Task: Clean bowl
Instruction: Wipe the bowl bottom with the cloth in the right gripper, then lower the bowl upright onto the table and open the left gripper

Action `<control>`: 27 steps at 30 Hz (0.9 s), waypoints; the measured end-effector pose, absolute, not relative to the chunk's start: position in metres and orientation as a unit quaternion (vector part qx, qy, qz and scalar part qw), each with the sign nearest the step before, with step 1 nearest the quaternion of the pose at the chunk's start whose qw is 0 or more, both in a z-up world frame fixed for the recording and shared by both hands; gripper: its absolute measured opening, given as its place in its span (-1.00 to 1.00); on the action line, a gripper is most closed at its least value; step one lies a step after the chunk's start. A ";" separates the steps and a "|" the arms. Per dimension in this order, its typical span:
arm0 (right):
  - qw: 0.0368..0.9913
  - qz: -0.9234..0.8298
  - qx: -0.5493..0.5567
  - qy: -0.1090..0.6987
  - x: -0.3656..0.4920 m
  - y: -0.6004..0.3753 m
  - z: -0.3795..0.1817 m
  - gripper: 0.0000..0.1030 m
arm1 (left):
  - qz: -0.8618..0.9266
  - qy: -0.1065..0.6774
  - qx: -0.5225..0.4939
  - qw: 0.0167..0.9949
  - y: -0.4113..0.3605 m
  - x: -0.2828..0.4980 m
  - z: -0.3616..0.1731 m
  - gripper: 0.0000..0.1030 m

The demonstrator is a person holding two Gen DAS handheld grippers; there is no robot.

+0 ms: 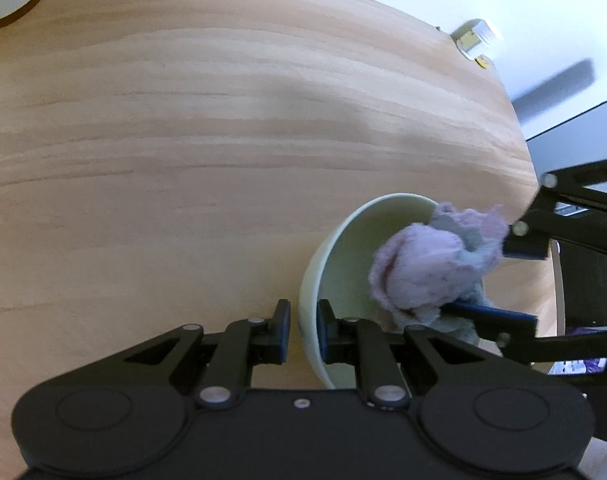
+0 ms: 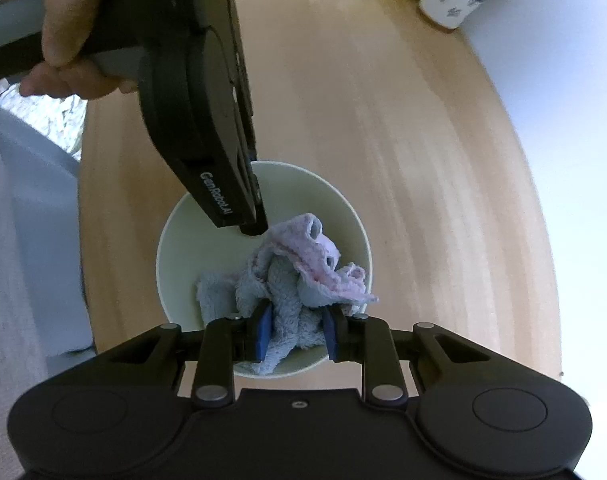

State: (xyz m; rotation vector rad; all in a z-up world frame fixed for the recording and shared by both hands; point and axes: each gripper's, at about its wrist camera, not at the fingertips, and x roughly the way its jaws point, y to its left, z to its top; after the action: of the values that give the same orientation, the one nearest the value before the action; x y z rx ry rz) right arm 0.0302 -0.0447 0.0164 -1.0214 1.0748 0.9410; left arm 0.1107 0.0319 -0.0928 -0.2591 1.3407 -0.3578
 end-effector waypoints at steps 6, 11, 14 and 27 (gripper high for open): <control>0.667 0.390 -0.431 0.467 0.024 -0.051 0.032 -0.45 | -0.157 0.618 -0.126 0.760 0.033 0.115 -0.093 -0.75; 0.693 0.365 -0.405 0.471 0.026 -0.061 0.044 -0.45 | -0.146 0.621 -0.124 0.760 0.031 0.115 -0.093 -0.58; 0.724 0.336 -0.371 0.476 0.023 -0.077 0.055 -0.45 | -0.139 0.622 -0.128 0.760 0.030 0.113 -0.093 -0.58; 0.831 0.206 -0.072 0.512 0.063 -0.119 0.011 -0.37 | -0.119 0.625 -0.135 0.760 0.027 0.115 -0.087 -0.39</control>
State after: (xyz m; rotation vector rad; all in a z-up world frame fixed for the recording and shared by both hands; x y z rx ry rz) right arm 0.0625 -0.1190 0.0109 -0.1535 1.0863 0.4370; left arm 0.1155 0.0271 -0.0871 -0.2933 1.3614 -0.2584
